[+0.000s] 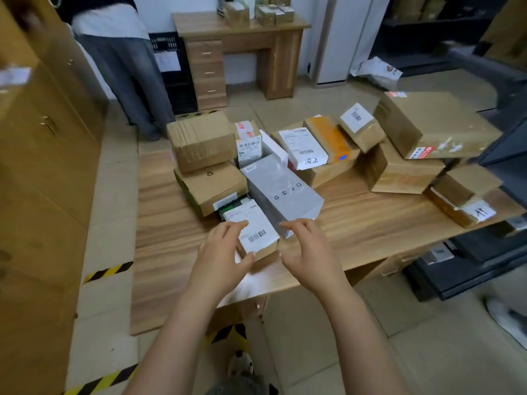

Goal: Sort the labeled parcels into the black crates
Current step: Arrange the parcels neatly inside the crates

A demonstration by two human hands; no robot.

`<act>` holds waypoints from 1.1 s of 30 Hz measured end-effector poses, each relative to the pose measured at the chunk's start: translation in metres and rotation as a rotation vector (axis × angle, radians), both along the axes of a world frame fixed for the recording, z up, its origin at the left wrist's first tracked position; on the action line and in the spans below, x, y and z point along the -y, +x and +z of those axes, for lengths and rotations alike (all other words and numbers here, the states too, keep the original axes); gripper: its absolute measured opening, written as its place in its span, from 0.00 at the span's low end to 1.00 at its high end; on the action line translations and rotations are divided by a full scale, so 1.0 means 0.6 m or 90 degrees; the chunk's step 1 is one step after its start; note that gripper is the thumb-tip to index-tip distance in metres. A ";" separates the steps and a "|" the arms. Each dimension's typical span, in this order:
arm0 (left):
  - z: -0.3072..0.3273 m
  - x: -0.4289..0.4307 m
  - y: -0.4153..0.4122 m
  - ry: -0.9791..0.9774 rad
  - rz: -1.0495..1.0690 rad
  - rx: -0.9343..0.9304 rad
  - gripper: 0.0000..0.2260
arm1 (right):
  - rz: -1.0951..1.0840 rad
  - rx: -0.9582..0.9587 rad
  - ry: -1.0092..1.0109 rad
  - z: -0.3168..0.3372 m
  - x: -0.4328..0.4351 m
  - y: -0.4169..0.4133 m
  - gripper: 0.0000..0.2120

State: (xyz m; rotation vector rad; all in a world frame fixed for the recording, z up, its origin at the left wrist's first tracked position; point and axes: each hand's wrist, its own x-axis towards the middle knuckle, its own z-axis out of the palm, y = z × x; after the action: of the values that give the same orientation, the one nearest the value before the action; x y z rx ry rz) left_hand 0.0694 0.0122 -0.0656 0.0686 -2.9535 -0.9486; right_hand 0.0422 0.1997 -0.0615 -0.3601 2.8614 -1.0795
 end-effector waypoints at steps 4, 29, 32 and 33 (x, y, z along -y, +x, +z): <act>-0.042 0.017 -0.030 0.004 0.024 0.068 0.28 | 0.032 0.060 0.018 -0.046 0.017 -0.033 0.27; -0.119 -0.046 -0.078 0.181 0.172 0.120 0.45 | 0.283 0.198 -0.015 -0.094 0.012 -0.184 0.34; -0.058 -0.042 -0.081 0.157 0.149 0.050 0.43 | 0.262 0.140 -0.060 -0.051 0.007 -0.181 0.34; -0.038 -0.039 -0.085 0.152 0.144 0.026 0.43 | 0.261 0.123 -0.075 -0.036 0.007 -0.181 0.33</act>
State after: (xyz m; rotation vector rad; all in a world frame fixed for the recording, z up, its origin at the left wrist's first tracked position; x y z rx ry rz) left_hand 0.0184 0.0353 -0.0885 0.4222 -2.7729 -1.2690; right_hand -0.0663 0.1957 -0.0829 -0.7627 2.4155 -1.1275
